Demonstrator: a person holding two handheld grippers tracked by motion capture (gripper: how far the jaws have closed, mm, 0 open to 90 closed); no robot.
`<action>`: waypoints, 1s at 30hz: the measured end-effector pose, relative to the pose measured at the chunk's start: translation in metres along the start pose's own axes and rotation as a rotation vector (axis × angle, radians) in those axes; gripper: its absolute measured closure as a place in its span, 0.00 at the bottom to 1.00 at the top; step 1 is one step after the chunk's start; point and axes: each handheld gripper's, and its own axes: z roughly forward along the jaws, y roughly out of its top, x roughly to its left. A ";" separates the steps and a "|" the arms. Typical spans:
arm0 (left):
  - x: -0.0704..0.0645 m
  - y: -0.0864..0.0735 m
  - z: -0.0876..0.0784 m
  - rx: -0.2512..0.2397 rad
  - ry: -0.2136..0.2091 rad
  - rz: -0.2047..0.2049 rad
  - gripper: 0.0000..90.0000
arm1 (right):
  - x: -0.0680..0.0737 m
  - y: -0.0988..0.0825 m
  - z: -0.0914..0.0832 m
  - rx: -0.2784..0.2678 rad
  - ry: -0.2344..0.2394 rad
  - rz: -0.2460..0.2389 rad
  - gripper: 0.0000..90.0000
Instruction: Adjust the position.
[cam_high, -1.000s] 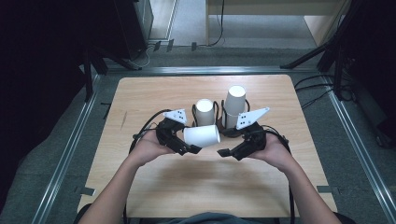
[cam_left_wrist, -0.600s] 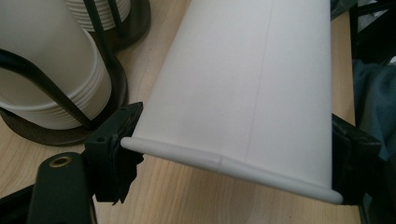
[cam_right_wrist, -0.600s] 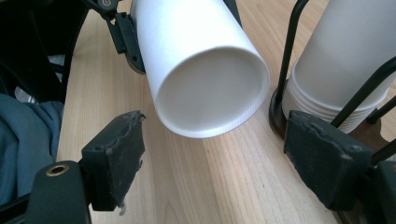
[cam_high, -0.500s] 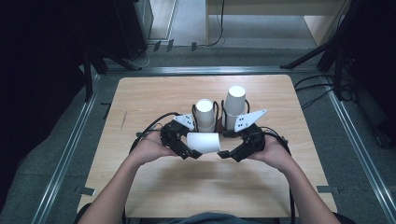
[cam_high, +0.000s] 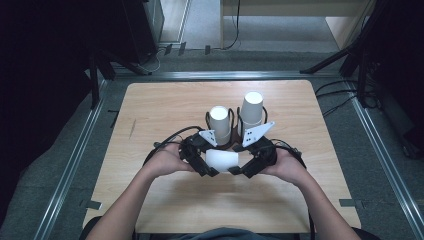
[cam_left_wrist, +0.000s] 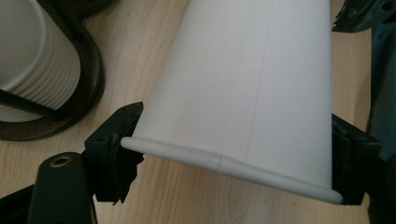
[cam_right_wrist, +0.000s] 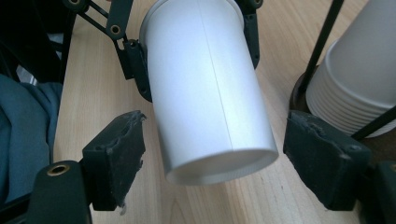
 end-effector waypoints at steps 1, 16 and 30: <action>-0.001 0.000 0.001 0.004 0.001 0.000 0.22 | 0.000 0.000 0.002 0.009 0.002 -0.006 0.24; -0.004 0.001 0.008 0.024 -0.003 0.018 0.20 | 0.004 0.000 0.019 0.096 0.008 -0.069 0.35; 0.000 -0.002 -0.008 -0.119 -0.027 -0.044 0.08 | -0.004 -0.003 -0.004 0.013 -0.003 -0.039 0.36</action>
